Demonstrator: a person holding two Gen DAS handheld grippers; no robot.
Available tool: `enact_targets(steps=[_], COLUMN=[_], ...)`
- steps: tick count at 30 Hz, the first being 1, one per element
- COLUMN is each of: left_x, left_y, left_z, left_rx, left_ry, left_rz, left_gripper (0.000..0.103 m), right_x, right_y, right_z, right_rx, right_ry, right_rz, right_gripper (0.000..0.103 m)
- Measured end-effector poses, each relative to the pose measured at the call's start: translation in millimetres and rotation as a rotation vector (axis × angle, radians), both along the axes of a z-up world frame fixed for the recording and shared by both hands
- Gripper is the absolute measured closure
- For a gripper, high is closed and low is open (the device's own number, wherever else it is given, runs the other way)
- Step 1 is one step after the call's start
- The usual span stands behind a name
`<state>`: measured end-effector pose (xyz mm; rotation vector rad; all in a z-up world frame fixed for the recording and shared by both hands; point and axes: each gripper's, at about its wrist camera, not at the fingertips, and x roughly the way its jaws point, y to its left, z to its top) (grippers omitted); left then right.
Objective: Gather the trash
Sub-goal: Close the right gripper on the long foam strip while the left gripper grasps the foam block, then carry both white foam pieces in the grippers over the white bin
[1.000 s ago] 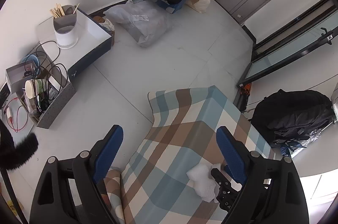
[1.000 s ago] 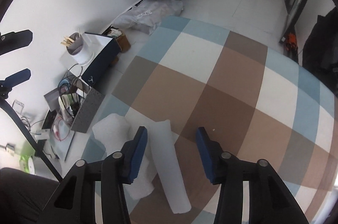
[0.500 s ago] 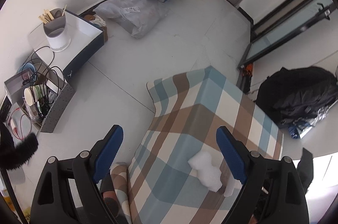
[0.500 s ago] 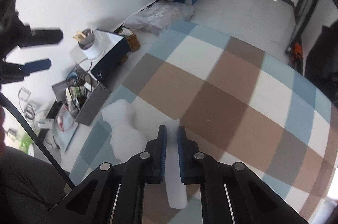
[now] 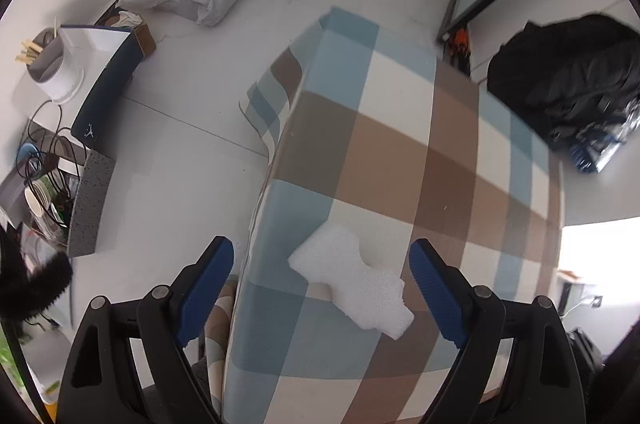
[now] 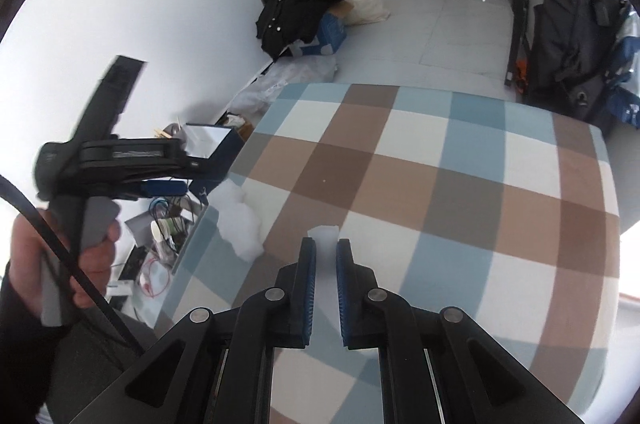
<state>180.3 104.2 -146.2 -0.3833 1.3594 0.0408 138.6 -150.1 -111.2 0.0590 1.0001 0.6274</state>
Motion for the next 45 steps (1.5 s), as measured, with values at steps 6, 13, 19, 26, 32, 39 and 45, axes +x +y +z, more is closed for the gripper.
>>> enact_targets(steps=[6, 13, 19, 26, 32, 39, 45], left_x=[1, -5, -7, -3, -9, -21, -30], left_y=[-11, -45, -57, -69, -89, -124, -167], left_z=[-8, -4, -5, -3, 12, 45, 80], left_rx=[0.061, 0.249, 0.255, 0.159, 0.108, 0.092, 0.031], left_ry=[0.015, -0.016, -0.029, -0.035, -0.077, -0.168, -0.247], left_rz=[0.001, -0.141, -0.163, -0.205, -0.244, -0.287, -0.335], left_gripper=[0.027, 0.07, 0.073, 0.073, 0.073, 0.073, 0.073], right_x=[-15, -31, -39, -48, -57, -70, -84], right_y=[-23, -47, -64, -85, -109, -146, -190], right_z=[-1, -5, -5, 11, 27, 57, 89], right_rx=[0.021, 0.054, 0.071, 0.114, 0.155, 0.195, 0.203], right_ry=[-0.011, -0.005, -0.007, -0.043, -0.07, -0.141, -0.232], right_rz=[-0.019, -0.041, -0.065, -0.087, -0.127, -0.181, -0.239], right_gripper=[0.094, 0.094, 0.094, 0.094, 0.094, 0.094, 0.094])
